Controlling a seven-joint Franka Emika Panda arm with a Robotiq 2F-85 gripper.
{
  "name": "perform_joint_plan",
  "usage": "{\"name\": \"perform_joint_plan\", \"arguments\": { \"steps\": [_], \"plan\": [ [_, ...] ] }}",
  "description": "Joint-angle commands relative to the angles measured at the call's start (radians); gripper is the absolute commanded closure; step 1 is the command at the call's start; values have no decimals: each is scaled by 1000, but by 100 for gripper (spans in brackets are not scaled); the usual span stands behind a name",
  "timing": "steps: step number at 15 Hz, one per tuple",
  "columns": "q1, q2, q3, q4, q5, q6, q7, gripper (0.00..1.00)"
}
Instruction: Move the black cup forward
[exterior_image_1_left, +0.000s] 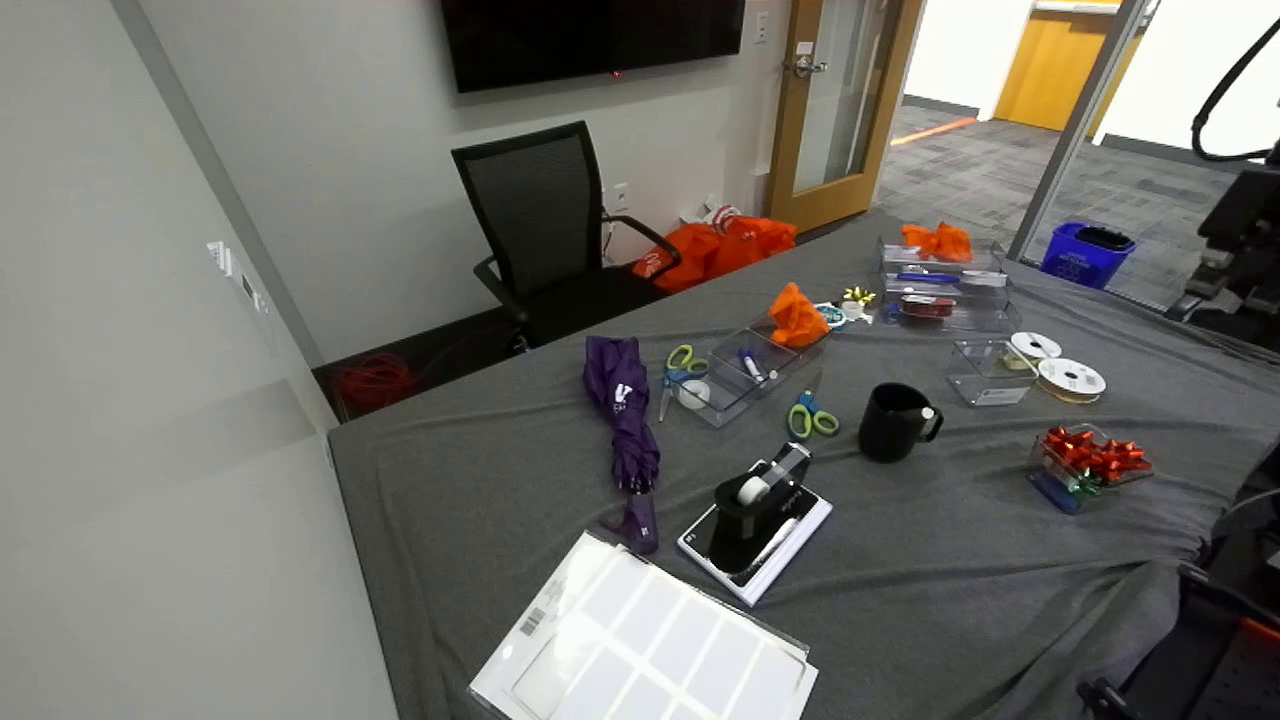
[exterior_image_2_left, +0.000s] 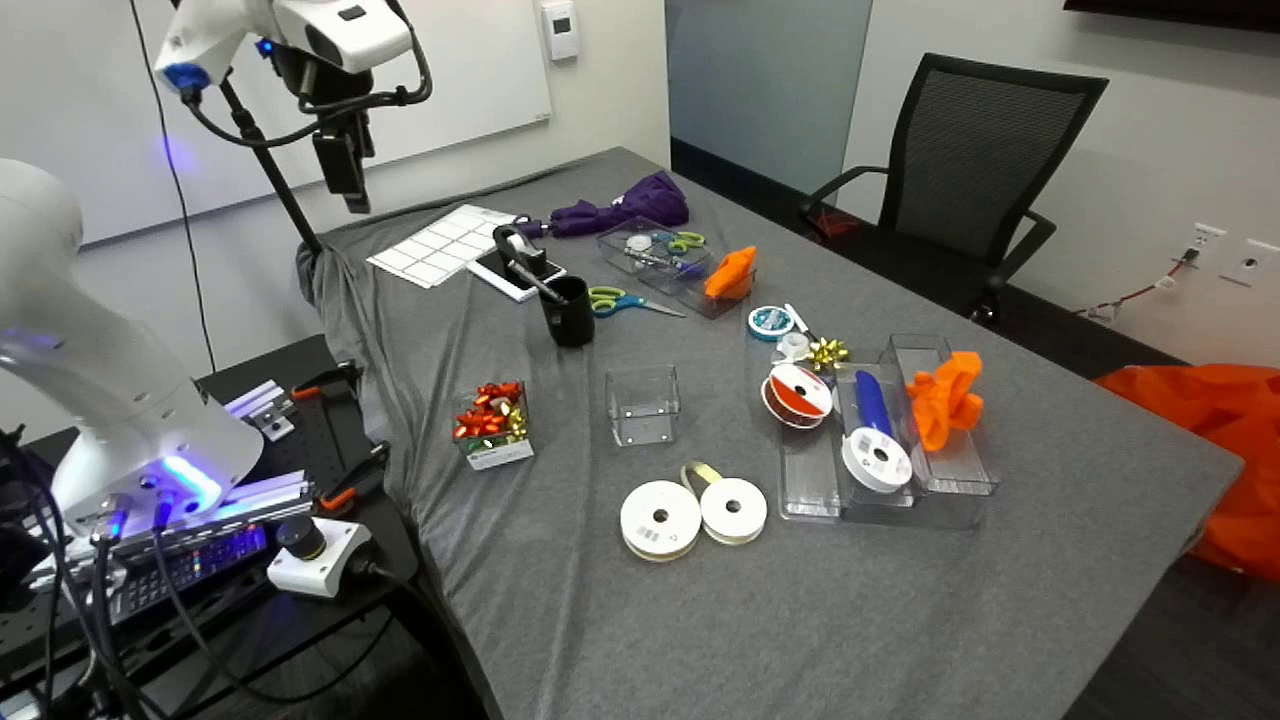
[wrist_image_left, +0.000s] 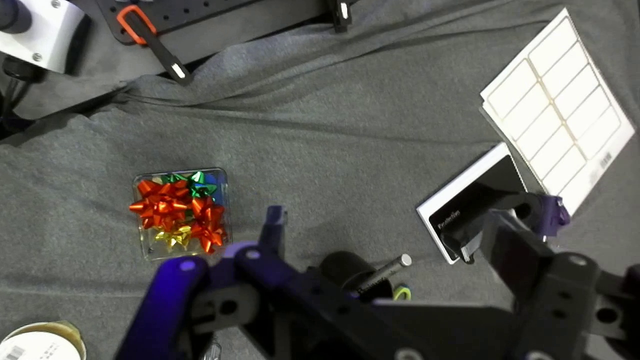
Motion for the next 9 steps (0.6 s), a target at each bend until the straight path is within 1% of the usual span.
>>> {"name": "perform_joint_plan", "arguments": {
  "steps": [1, 5, 9],
  "plan": [
    [-10, 85, 49, 0, 88, 110, 58, 0],
    [7, 184, 119, 5, 158, 262, 157, 0],
    [19, 280, 163, 31, 193, 368, 251, 0]
  ]
}}
